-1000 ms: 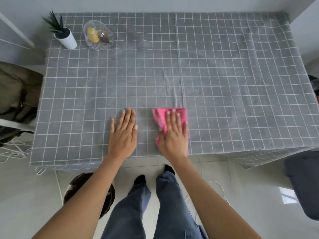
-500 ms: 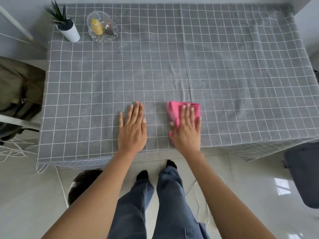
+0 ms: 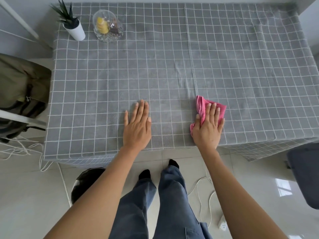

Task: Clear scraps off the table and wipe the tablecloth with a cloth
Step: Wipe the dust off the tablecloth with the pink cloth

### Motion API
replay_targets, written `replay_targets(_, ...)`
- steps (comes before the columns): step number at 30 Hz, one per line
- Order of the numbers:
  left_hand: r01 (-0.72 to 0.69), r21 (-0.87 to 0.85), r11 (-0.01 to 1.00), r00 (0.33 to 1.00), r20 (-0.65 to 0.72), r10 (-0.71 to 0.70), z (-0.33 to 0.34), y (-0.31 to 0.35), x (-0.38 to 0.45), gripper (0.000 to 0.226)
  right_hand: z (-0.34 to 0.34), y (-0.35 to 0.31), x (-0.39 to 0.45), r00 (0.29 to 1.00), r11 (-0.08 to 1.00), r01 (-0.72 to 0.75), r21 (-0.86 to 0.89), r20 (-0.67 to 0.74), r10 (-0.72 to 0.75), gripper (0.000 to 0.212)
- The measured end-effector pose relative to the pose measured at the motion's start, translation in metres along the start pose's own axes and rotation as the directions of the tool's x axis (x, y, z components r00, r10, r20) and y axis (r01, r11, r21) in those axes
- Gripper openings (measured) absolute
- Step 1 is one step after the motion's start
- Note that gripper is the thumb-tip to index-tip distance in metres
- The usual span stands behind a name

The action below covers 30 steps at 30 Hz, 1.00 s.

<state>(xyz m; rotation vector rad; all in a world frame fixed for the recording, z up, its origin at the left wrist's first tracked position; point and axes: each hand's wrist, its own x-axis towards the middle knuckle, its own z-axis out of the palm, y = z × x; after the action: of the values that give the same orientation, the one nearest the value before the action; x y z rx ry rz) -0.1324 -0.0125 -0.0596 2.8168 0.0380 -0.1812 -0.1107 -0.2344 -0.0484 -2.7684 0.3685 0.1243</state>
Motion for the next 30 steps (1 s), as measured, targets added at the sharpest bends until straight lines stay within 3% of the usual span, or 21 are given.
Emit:
replay_targets(5, 0.033, -0.058, 0.998, 0.999, 0.009, -0.033, -0.018, -0.045, -0.013, 0.059, 0.016, -0.038, -0.02, 0.996, 0.996, -0.082, 0.027, -0.024, 0.083, 0.06)
replay_targets(11, 0.133, 0.035, 0.99, 0.991, -0.015, -0.133, -0.041, -0.119, -0.027, 0.055, 0.042, -0.103, -0.054, 0.984, 0.985, 0.17, -0.009, 0.062, -0.17, 0.063)
replay_targets(16, 0.148, 0.059, 0.987, 0.987, -0.071, -0.144, -0.042, -0.133, -0.031, 0.054, 0.069, -0.17, -0.087, 0.886, 0.898, 0.437, -0.05, 0.196, -0.42, 0.069)
replay_targets(21, 0.143, 0.06, 0.988, 0.987, -0.086, -0.137, -0.04, -0.136, -0.031, 0.053, 0.062, -0.148, -0.079, 0.822, 0.827, 0.547, -0.13, 0.268, -0.502, 0.07)
replay_targets(26, 0.134, 0.063, 0.989, 0.988, -0.082, -0.129, -0.04, -0.137, -0.031, 0.052, 0.025, -0.055, -0.045, 0.947, 0.917, 0.31, -0.249, 0.167, -0.275, 0.069)
replay_targets(30, 0.142, 0.075, 0.987, 0.987, -0.081, -0.136, -0.04, -0.138, -0.031, 0.053, 0.013, -0.029, -0.037, 0.986, 0.987, 0.151, -0.064, 0.086, -0.145, 0.058)
